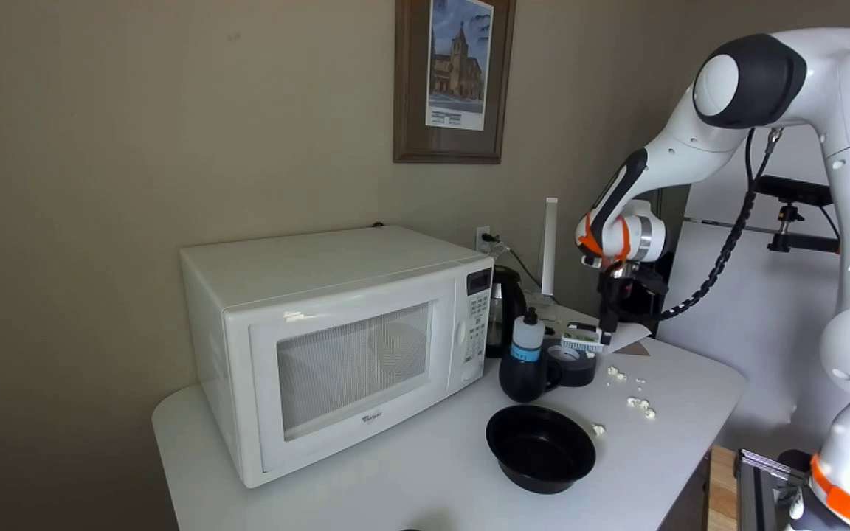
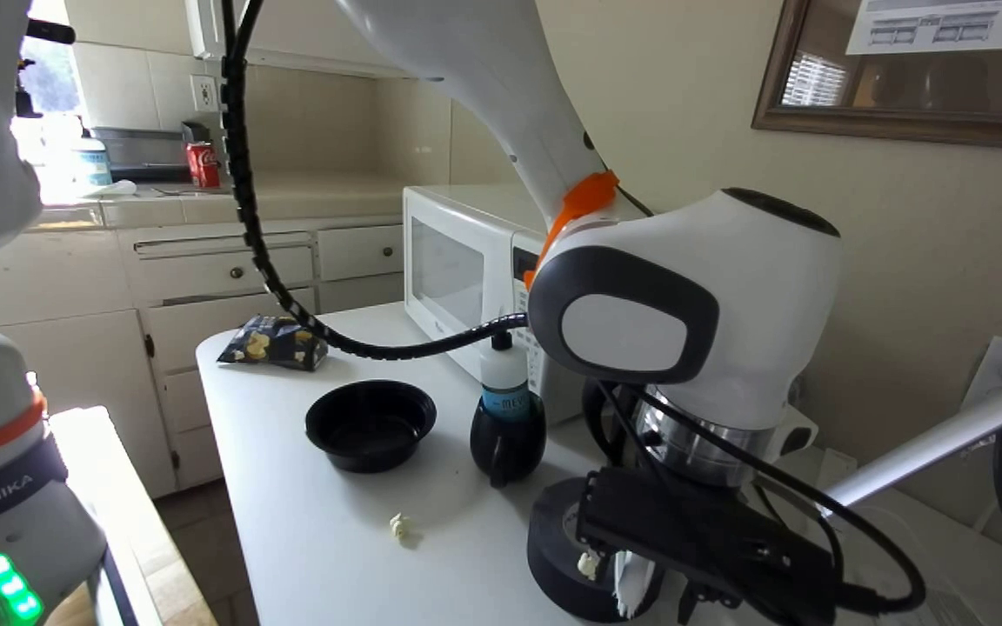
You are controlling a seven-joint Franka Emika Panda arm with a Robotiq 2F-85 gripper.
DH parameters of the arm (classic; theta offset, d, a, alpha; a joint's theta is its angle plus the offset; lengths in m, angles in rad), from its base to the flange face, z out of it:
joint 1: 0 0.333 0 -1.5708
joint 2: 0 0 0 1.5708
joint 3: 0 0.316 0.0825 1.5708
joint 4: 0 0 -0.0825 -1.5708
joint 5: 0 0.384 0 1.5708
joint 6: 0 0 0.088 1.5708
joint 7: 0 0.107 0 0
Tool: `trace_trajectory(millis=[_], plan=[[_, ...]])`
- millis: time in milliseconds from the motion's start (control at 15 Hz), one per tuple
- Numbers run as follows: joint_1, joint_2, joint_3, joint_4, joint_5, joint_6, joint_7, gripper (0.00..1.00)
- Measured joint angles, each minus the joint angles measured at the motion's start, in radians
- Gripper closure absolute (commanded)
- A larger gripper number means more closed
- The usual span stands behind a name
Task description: Use the white brush to sweep the white particles to the left
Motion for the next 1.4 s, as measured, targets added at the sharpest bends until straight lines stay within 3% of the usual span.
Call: trace_trajectory(millis=[533, 1400], plan=[[0.0, 0.008, 0.021, -0.001, -0.037, 0.009, -0.002, 0.42], [0.001, 0.007, 0.035, -0.057, -0.103, 0.106, 0.0, 0.45]])
